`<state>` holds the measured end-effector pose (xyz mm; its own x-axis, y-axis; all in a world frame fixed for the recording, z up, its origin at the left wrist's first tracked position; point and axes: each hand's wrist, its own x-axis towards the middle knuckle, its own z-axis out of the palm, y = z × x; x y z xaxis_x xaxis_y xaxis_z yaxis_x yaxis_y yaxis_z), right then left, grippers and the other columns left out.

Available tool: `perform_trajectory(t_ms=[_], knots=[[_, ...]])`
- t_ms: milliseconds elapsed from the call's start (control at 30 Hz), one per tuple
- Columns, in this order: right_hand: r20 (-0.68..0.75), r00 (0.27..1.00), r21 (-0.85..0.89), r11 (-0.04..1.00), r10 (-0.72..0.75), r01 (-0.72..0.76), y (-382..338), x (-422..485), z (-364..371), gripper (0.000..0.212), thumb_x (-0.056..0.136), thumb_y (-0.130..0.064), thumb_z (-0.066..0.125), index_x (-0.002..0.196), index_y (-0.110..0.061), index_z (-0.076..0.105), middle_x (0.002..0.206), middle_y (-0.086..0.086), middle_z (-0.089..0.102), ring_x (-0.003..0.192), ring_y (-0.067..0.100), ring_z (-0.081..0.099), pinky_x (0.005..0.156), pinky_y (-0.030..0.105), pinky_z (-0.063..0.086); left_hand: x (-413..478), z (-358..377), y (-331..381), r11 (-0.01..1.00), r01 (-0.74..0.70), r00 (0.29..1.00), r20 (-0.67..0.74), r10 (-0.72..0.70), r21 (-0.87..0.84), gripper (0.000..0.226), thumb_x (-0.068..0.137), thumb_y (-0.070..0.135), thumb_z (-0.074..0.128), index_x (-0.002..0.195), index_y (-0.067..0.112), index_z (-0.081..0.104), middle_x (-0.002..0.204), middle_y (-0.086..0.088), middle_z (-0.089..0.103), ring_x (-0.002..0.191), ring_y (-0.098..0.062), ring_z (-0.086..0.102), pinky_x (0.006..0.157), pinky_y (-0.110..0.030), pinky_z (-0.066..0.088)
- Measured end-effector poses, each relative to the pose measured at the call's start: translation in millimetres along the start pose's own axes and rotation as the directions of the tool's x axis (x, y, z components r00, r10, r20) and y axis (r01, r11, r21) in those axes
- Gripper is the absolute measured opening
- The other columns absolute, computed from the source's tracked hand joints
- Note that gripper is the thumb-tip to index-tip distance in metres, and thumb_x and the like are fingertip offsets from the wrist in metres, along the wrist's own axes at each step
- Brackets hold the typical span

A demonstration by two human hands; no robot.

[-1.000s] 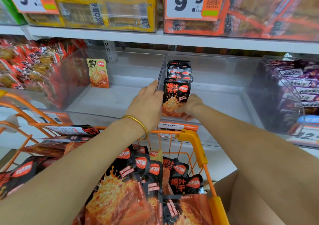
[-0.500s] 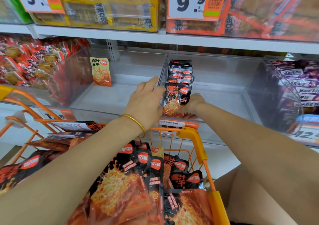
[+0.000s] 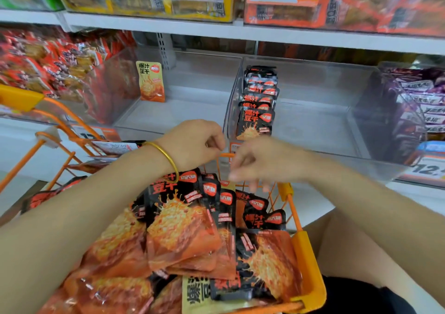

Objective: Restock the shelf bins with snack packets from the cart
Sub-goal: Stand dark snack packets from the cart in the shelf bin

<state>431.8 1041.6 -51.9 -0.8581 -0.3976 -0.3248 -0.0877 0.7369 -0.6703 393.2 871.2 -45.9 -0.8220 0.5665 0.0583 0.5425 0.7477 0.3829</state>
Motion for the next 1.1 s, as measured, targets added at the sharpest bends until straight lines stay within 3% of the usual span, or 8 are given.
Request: perform_trajectory(t_ms=[133, 367, 467, 700, 800, 900, 1033, 1100], knots=[[0.107, 0.992, -0.059, 0.996, 0.073, -0.067, 11.2, 8.3, 34.3, 0.027, 0.085, -0.031, 0.068, 0.094, -0.008, 0.058, 0.082, 0.019, 0.068, 0.047, 0.010, 0.056, 0.041, 0.022, 0.043, -4.9, 6.2, 0.8, 0.999, 0.043, 0.997, 0.068, -0.042, -0.020, 0.012, 0.084, 0.009, 0.061, 0.093, 0.014, 0.067, 0.086, 0.004, 0.060, 0.073, -0.005, 0.051, 0.062, -0.004, 0.035], [0.127, 0.983, 0.502, 0.846, 0.134, -0.180, 19.8, -5.7, 14.7, 0.020, 0.088, 0.002, 0.053, 0.079, -0.014, 0.046, 0.071, 0.007, 0.053, 0.058, 0.015, 0.054, 0.048, 0.026, 0.045, -9.7, 7.7, 3.3, 0.999, 0.045, 0.939, 0.343, -0.035, -0.021, 0.025, 0.088, 0.024, 0.062, 0.111, 0.016, 0.065, 0.098, 0.003, 0.061, 0.091, -0.010, 0.056, 0.080, -0.019, 0.041], [0.035, 0.985, 0.540, 0.826, 0.171, -0.162, 22.5, -17.8, -2.5, 0.021, 0.087, 0.004, 0.052, 0.084, -0.016, 0.046, 0.070, 0.005, 0.056, 0.054, 0.012, 0.059, 0.044, 0.023, 0.047, -7.3, 9.3, 1.1, 0.991, 0.090, 0.902, 0.429, -0.038, -0.101, 0.032, 0.084, 0.023, 0.066, 0.114, 0.014, 0.060, 0.096, 0.002, 0.063, 0.089, -0.011, 0.058, 0.082, -0.022, 0.044], [-0.346, 0.918, 0.651, 0.754, 0.197, 0.083, 28.5, -15.6, -42.3, 0.020, 0.089, 0.001, 0.055, 0.081, -0.016, 0.049, 0.072, 0.004, 0.060, 0.053, 0.011, 0.061, 0.048, 0.025, 0.054, 20.7, 5.9, 25.0, 0.889, 0.204, 0.973, 0.182, -0.140, -0.410, 0.009, 0.088, 0.019, 0.062, 0.089, 0.011, 0.057, 0.067, 0.000, 0.063, 0.050, 0.001, 0.055, 0.050, -0.010, 0.042], [-0.337, 0.932, 0.710, 0.686, 0.134, 0.159, 32.6, -9.9, -51.1, 0.013, 0.088, -0.002, 0.058, 0.090, -0.016, 0.056, 0.078, 0.003, 0.065, 0.061, 0.011, 0.064, 0.058, 0.027, 0.056, 38.2, 5.0, 28.7, 0.860, 0.212, 0.974, 0.031, -0.224, -0.463, 0.020, 0.085, 0.012, 0.065, 0.072, 0.013, 0.050, 0.064, -0.011, 0.061, 0.042, -0.002, 0.049, 0.042, -0.014, 0.039], [-0.312, 0.943, 0.623, 0.774, 0.116, 0.111, 37.6, -5.9, -62.6, 0.018, 0.083, -0.002, 0.065, 0.088, -0.019, 0.061, 0.077, -0.004, 0.066, 0.065, 0.006, 0.062, 0.069, 0.027, 0.049, 48.8, 2.8, 32.6, 0.772, 0.205, 0.947, -0.077, -0.311, -0.601, 0.022, 0.086, 0.005, 0.063, 0.076, 0.016, 0.045, 0.063, -0.006, 0.056, 0.037, 0.000, 0.049, 0.036, -0.013, 0.038], [-0.545, 0.791, 0.648, 0.738, 0.278, 0.187, 41.8, 13.9, -88.1, 0.022, 0.081, -0.004, 0.068, 0.074, -0.022, 0.056, 0.061, -0.010, 0.062, 0.054, 0.003, 0.055, 0.054, 0.019, 0.040, 45.6, 2.4, 27.1, 0.892, 0.133, 0.936, -0.241, -0.255, -0.431, 0.017, 0.084, 0.009, 0.065, 0.083, 0.016, 0.049, 0.070, 0.003, 0.053, 0.059, -0.010, 0.053, 0.055, -0.019, 0.043], [-0.541, 0.782, 0.622, 0.773, 0.310, 0.124, 48.6, 29.9, -88.6, 0.023, 0.081, -0.003, 0.069, 0.076, -0.022, 0.056, 0.071, -0.005, 0.062, 0.061, 0.007, 0.057, 0.054, 0.020, 0.042, 35.6, -1.4, 24.2, 0.963, 0.129, 0.979, -0.126, -0.162, -0.237, 0.011, 0.083, 0.012, 0.066, 0.077, 0.014, 0.056, 0.069, 0.004, 0.055, 0.063, -0.015, 0.053, 0.066, -0.024, 0.041]])
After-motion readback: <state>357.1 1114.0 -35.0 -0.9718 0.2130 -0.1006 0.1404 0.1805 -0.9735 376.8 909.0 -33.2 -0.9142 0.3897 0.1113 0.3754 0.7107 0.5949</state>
